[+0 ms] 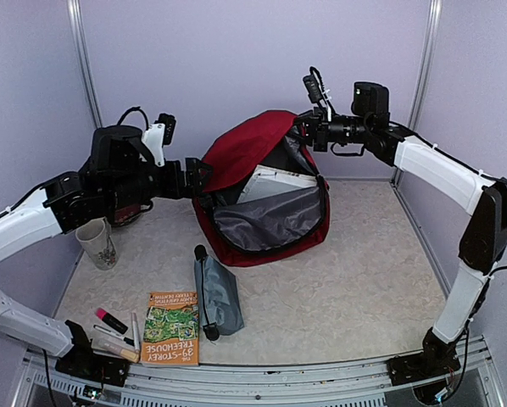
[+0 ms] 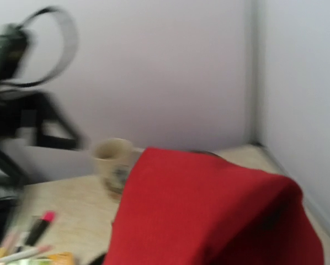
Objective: Pack the student bag
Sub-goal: Pass from the right arm to the left
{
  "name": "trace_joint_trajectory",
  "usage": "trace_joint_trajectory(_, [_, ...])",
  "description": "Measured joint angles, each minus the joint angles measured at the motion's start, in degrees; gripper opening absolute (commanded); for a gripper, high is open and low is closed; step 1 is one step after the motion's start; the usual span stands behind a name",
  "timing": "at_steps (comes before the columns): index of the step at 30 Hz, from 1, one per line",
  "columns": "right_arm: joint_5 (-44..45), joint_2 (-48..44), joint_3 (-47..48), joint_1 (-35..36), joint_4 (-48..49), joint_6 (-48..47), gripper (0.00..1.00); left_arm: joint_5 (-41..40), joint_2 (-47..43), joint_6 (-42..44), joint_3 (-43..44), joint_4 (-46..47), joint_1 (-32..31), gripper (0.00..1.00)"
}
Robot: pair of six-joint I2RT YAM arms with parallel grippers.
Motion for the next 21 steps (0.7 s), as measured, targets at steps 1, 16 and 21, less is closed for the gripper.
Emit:
trace_joint_trajectory(1, [-2.1,1.1,1.0,0.9,0.8,0.1,0.00,0.5,2.3,3.1,1.9,0.6,0.0,0.99])
trace_joint_trajectory(16, [-13.2,6.2,4.5,2.4,6.8,3.4,0.14,11.3,16.7,20.3,8.7,4.2,7.3,0.00])
trace_joint_trajectory(21, [-4.7,6.8,7.3,2.4,2.6,3.0,0.39,13.9,16.8,17.6,9.0,4.4,8.3,0.00])
